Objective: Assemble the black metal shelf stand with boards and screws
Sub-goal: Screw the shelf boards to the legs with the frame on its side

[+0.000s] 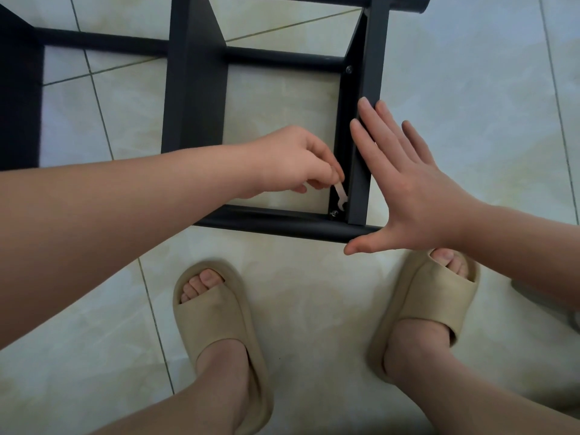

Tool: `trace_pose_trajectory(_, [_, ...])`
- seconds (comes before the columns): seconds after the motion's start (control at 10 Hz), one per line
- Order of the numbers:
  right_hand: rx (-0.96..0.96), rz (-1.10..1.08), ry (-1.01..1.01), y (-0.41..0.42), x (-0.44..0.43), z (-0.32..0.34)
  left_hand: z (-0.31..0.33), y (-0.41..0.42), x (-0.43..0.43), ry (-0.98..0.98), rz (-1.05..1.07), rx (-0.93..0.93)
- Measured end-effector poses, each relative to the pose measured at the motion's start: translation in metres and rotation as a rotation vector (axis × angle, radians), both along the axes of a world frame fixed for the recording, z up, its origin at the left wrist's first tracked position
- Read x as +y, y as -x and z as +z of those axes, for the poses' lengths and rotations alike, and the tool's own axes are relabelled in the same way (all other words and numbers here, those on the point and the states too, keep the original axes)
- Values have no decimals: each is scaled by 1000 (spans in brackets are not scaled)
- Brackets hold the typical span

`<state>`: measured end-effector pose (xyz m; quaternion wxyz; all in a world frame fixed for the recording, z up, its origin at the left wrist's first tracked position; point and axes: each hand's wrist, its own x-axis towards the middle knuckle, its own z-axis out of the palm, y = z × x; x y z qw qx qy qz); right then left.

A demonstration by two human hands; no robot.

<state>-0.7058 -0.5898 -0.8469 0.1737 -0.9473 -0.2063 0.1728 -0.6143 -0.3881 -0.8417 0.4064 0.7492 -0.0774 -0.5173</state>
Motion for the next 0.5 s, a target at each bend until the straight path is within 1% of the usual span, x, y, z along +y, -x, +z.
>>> trace_pose_trajectory(0.1, [-4,-1,-1,0,0,0,-3,5,-2,-22,114,204])
trace_pose_trajectory(0.2, [-3,-2,0,0,0,-1,-5,8,-4,-19,215,316])
trace_pose_trajectory(0.5, [-1,-4,-4,0,1,-1,-4,7,-7,-99,278,283])
